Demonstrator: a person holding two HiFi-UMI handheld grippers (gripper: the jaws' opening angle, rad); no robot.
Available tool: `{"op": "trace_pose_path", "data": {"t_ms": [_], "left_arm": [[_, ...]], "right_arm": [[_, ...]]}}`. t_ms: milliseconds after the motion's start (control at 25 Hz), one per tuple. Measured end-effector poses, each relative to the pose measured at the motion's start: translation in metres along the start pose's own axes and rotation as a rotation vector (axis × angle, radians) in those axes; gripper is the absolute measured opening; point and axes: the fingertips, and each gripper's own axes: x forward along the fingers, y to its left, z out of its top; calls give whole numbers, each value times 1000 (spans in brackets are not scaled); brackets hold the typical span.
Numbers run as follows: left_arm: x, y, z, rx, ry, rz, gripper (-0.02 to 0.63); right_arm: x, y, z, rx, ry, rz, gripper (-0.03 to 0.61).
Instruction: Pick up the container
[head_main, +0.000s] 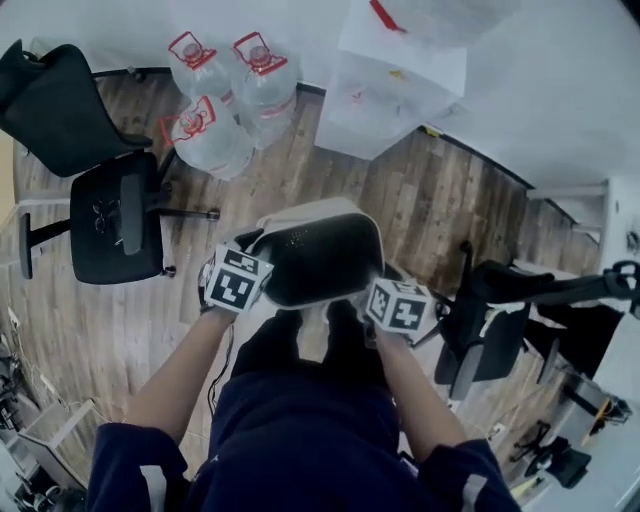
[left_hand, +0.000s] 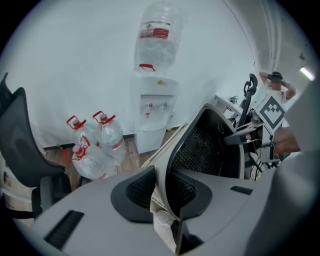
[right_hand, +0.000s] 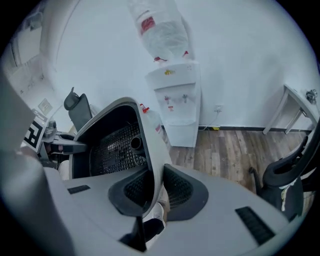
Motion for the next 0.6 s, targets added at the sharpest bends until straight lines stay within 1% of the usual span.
{"op": "trace_pose_path", "data": {"t_ms": [120,240,440,600], "left_arm": [[-41,-7,-3,-6,-30,34,80],[-71,-16,-7,-5,-52,49,80],[-99,-41,-8,-14,-87,36,83],[-114,-52,-1,-17,-114,23,84]], "right_arm": [[-31,18,-1,-24,-23,12,66],[-57,29,-6,-26,-41,22,66],[-93,27,-9,-31,-81,14,66],[-119,27,4,-62,-128,-1,66]]}}
